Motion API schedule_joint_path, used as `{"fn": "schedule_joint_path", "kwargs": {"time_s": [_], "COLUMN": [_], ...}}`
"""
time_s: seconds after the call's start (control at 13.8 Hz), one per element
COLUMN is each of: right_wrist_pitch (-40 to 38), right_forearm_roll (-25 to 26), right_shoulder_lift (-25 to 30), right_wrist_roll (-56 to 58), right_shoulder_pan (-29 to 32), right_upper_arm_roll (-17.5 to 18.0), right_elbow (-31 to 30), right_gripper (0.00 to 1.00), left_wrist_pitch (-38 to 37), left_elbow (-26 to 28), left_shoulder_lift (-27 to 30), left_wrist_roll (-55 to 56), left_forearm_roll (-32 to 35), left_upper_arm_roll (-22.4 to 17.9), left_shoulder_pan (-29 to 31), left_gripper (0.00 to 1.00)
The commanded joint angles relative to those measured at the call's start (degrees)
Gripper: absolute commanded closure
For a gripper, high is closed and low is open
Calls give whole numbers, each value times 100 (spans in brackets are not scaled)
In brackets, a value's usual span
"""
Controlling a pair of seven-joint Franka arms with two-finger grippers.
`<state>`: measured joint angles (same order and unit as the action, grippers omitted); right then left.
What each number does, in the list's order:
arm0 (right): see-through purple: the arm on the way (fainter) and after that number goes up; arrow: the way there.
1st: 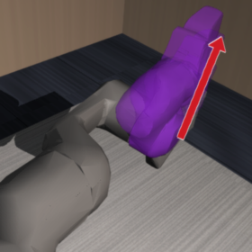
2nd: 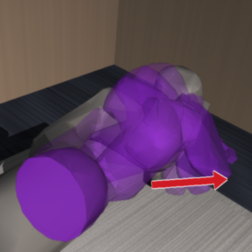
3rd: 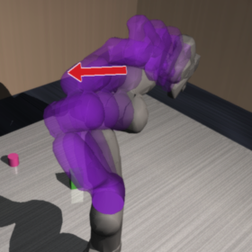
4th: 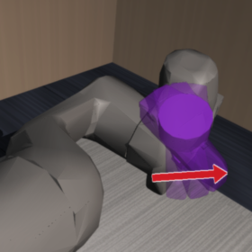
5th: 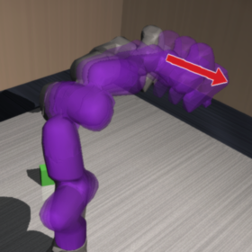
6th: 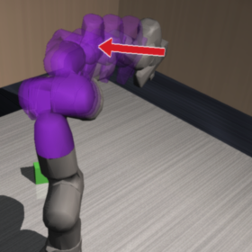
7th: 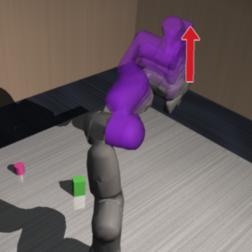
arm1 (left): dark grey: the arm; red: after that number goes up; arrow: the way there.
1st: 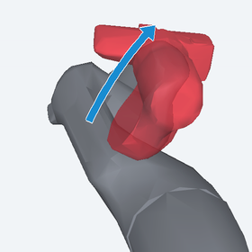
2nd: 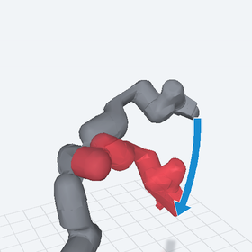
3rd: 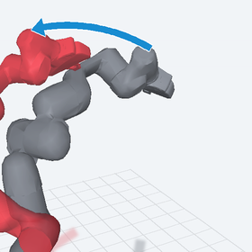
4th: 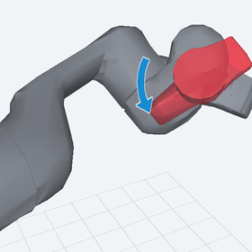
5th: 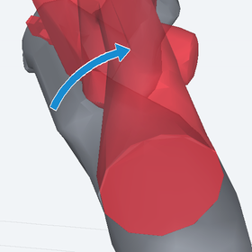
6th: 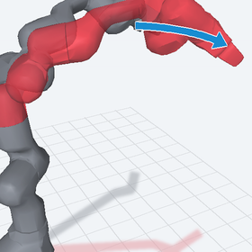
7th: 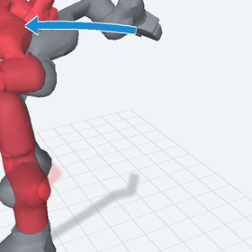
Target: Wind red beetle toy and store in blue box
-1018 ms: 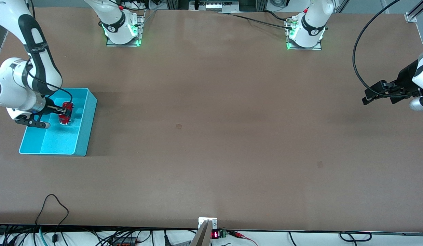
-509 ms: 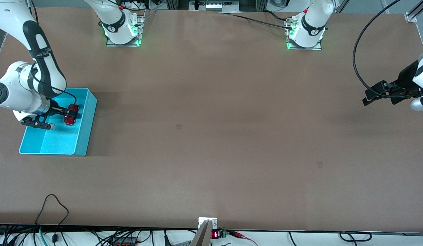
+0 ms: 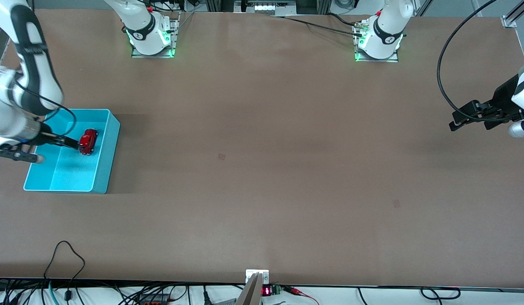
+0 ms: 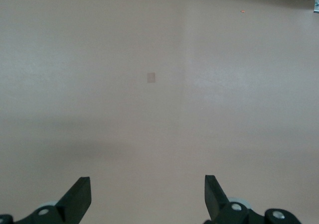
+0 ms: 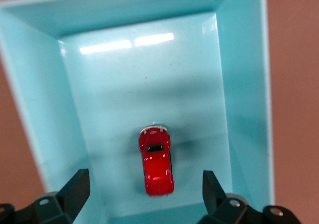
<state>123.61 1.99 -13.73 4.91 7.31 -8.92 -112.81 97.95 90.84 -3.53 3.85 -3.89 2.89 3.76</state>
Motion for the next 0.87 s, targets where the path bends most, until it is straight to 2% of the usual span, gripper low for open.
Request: {"fn": "schedule_joint_path", "kwargs": {"time_s": [0.0, 0.22, 0.44, 0.58, 0.73, 0.8], "right_wrist_pitch": [-1378, -2550, -3165, -3649, -3652, -3651], "right_forearm_roll": [-58, -75, -67, -6, 12, 12], "right_shoulder_lift": [292, 414, 880, 916, 916, 916], "right_wrist_roll": [80, 80, 80, 54, 54, 62], "right_shoulder_pan": [-11, -11, -11, -11, -98, -307], "right_upper_arm_roll": [171, 364, 540, 716, 716, 603], "right_elbow": [967, 1945, 2245, 2666, 2721, 2721], "right_gripper": [0, 0, 0, 0, 0, 0], "left_wrist_pitch": [32, 84, 93, 93, 93, 93], "left_elbow": [-5, 4, 4, 4, 4, -5], "left_shoulder_lift": [36, 36, 36, 36, 36, 36], "left_wrist_roll": [-59, -59, -59, -59, -59, -59], "left_forearm_roll": [11, 11, 11, 11, 11, 11], "left_upper_arm_roll": [-17, -17, -17, -17, -17, -17], "left_shoulder_pan": [-33, -33, -33, -33, -33, -33], "left_gripper": [0, 0, 0, 0, 0, 0]}}
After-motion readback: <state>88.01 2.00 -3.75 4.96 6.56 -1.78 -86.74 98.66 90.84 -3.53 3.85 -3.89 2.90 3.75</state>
